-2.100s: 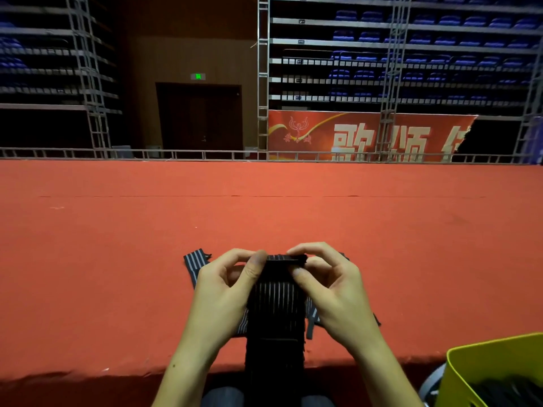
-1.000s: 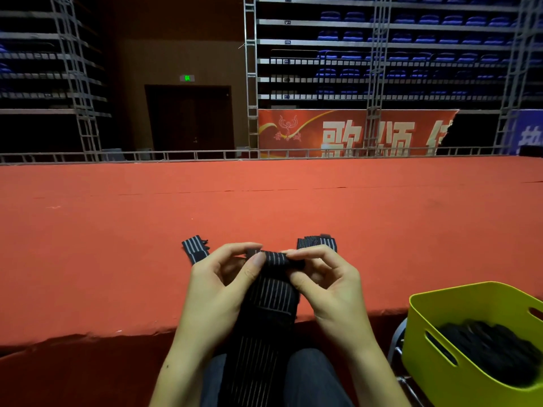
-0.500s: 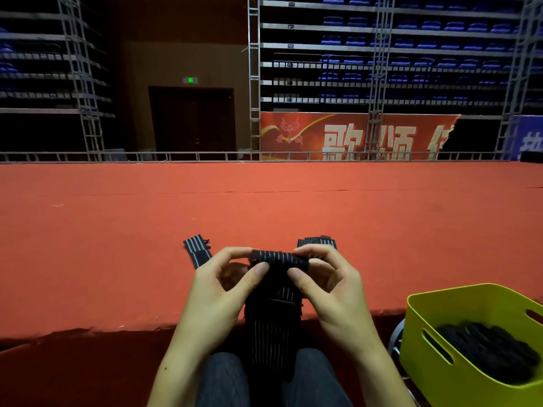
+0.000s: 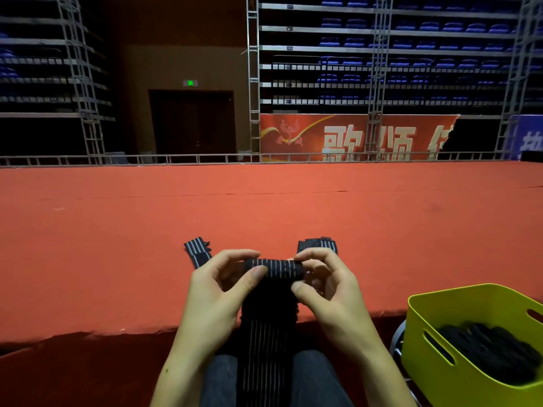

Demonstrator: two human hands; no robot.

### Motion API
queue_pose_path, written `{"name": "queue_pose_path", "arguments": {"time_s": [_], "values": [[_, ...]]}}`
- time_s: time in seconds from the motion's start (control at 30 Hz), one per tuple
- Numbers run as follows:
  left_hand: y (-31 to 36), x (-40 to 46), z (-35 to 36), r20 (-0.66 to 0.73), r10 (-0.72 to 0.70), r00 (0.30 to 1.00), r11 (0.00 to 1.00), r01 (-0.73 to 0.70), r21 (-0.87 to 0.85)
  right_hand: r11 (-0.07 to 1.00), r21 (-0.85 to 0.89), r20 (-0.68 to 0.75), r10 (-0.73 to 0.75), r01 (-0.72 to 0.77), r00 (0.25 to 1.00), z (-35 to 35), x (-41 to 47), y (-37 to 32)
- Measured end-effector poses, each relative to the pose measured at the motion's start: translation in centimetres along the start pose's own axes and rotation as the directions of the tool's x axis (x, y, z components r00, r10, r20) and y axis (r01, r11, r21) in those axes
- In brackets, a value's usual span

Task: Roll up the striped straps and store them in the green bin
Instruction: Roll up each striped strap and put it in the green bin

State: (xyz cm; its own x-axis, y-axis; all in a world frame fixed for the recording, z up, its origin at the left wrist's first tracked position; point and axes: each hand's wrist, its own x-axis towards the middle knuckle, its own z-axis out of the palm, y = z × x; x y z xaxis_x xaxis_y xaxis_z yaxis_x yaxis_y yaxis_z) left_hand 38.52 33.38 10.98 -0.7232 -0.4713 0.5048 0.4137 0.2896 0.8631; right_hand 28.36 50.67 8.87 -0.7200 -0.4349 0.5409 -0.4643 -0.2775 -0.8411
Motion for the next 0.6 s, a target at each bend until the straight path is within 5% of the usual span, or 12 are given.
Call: {"name": "queue_pose_path", "arguments": {"time_s": [0.27,0.6], "values": [[0.4,-0.05,-0.11,-0.007,0.028,1.0,1.0,-0.028,-0.003,0.999,0.04,-0.03,0.013,-0.012,0.999,0.24,0.35,0.0],[0.29,0.19,0.65,0.059,-0.12,0.991,0.992,0.122,-0.032,0.997,0.008,-0.102,-0.07,0.071,0.992,-0.08,0.43,-0.26]]}}
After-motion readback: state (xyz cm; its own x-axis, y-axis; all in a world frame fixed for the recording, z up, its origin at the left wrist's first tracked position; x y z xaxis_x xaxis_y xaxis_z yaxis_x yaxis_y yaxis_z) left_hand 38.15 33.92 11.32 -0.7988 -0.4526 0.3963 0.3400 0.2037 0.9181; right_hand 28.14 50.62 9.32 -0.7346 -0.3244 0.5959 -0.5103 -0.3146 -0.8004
